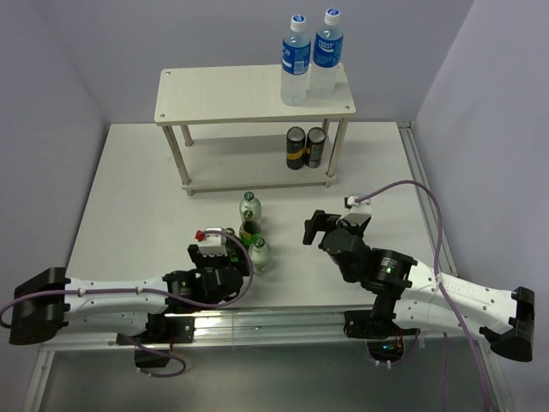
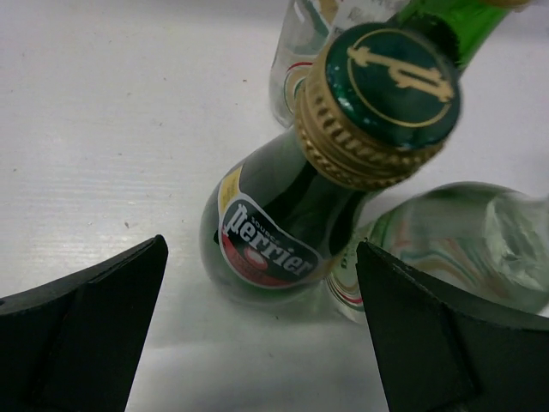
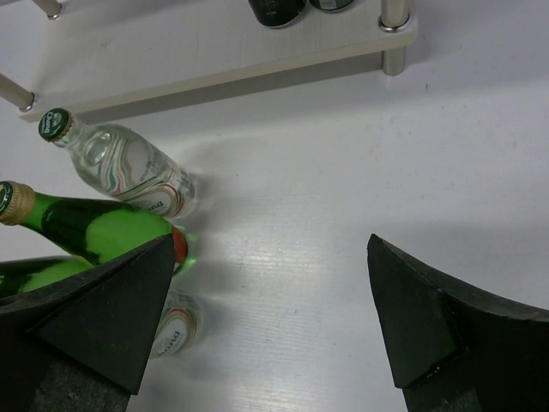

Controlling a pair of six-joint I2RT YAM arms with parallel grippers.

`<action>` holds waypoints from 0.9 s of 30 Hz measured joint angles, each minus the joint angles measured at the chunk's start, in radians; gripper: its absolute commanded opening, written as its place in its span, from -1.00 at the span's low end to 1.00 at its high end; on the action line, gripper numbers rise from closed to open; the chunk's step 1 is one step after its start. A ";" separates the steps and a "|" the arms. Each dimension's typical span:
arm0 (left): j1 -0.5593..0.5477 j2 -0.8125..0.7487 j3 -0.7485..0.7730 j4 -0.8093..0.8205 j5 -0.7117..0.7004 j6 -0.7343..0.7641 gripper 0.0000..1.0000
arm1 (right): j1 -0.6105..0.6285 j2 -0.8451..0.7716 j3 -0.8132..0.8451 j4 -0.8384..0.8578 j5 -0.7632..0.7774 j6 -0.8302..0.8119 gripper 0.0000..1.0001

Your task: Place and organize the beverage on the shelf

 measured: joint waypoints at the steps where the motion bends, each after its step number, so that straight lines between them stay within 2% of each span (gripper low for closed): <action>1: 0.010 0.018 -0.006 0.021 0.004 0.013 0.99 | 0.000 -0.001 0.000 0.000 0.000 0.000 1.00; 7: 0.064 0.086 -0.025 0.164 0.009 0.081 0.99 | 0.000 -0.021 -0.002 -0.006 0.001 0.000 1.00; 20: 0.109 0.236 -0.095 0.434 0.003 0.167 0.97 | 0.000 -0.038 -0.034 -0.011 0.003 0.000 1.00; 25: 0.111 0.285 -0.112 0.507 0.001 0.175 0.88 | 0.000 -0.039 -0.053 -0.003 0.003 0.000 1.00; 27: 0.111 0.301 -0.113 0.527 0.000 0.176 0.73 | 0.000 -0.039 -0.062 -0.001 0.003 0.000 1.00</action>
